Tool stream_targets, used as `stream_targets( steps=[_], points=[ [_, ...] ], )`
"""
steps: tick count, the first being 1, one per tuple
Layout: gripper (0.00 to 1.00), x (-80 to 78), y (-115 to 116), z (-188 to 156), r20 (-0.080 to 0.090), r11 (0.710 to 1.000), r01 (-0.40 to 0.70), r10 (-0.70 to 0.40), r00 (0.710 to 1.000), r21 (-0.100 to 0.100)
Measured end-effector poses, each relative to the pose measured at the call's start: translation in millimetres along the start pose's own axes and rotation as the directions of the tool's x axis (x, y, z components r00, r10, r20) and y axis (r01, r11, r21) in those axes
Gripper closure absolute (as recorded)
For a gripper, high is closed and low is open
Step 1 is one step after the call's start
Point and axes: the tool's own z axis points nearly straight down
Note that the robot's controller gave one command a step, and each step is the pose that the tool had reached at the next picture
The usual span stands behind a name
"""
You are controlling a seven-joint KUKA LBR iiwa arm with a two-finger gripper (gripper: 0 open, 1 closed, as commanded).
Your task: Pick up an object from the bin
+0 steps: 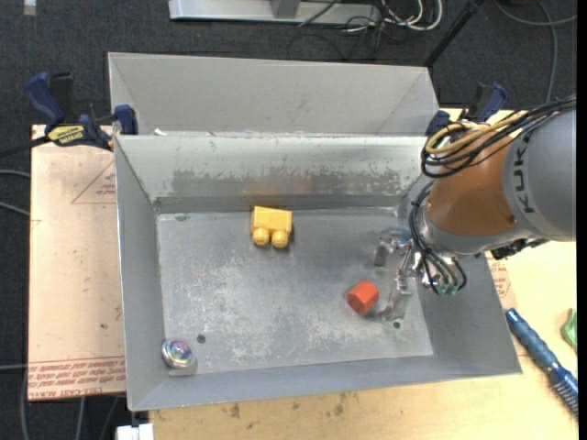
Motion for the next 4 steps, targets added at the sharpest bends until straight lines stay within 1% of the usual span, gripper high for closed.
stream_targets(
  steps=[1, 2, 3, 4],
  points=[
    [0.00, 27.2, 12.1, 8.7, -0.008, 1.000, 0.011, -0.011, 1.000, -0.003],
    [0.00, 11.4, 38.2, 13.8, -0.001, 1.000, 0.003, -0.003, 1.000, -0.004],
    [1.00, 11.7, 36.5, 13.0, -0.002, 1.000, 0.001, -0.001, 1.000, -0.003],
    [1.00, 26.3, 30.3, -204.0, 0.008, 1.000, 0.016, -0.016, 1.000, -0.003]
  ],
)
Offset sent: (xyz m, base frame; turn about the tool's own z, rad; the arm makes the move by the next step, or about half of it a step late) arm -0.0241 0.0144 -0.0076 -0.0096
